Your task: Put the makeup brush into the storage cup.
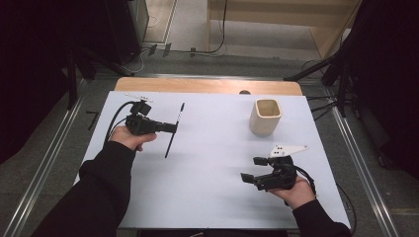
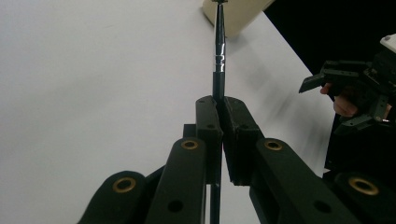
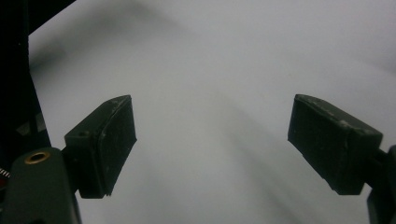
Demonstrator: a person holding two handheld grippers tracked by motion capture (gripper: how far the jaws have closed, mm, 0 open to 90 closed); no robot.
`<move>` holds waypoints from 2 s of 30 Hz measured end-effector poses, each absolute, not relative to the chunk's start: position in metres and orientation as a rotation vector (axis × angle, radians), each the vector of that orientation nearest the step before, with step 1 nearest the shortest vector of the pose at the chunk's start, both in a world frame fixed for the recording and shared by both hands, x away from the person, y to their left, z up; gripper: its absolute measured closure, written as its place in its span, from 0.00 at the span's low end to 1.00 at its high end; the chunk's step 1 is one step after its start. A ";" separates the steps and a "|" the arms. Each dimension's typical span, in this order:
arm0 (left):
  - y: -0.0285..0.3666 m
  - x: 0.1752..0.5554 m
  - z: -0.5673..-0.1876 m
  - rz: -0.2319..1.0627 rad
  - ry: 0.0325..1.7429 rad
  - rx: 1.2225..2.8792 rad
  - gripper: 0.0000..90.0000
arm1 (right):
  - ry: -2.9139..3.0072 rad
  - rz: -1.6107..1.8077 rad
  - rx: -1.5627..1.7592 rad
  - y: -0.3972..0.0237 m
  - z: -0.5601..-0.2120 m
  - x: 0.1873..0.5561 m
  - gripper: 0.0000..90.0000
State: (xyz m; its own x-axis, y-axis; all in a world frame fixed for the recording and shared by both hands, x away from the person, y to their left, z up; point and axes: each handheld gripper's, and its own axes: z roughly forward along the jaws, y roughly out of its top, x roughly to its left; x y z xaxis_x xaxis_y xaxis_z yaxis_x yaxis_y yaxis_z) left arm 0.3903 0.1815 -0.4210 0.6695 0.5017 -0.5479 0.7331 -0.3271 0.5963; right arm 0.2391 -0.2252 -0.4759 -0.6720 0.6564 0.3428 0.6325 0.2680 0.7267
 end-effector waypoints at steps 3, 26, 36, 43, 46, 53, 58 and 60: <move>0.178 0.387 -0.423 -0.323 0.957 2.005 0.95 | 2.484 1.404 1.263 -0.224 -0.476 0.240 0.19; 0.147 0.357 -0.441 -0.353 0.938 1.952 0.95 | 2.493 1.422 1.266 -0.207 -0.476 0.246 0.20; 0.142 0.346 -0.444 -0.327 0.946 1.919 0.95 | 2.489 1.424 1.289 -0.201 -0.476 0.248 0.20; 0.136 0.337 -0.447 -0.305 0.938 1.912 0.95 | 2.482 1.436 1.300 -0.197 -0.476 0.250 0.21; 0.133 0.333 -0.449 -0.310 0.942 1.906 0.95 | 2.479 1.427 1.294 -0.195 -0.476 0.250 0.20; 0.128 0.327 -0.449 -0.312 0.941 1.887 0.95 | 2.478 1.430 1.325 -0.190 -0.475 0.252 0.20; 0.125 0.325 -0.451 -0.314 0.945 1.892 0.95 | 2.478 1.454 1.349 -0.184 -0.474 0.253 0.20; 0.124 0.324 -0.451 -0.313 0.946 1.886 0.95 | 2.479 1.465 1.355 -0.180 -0.475 0.254 0.21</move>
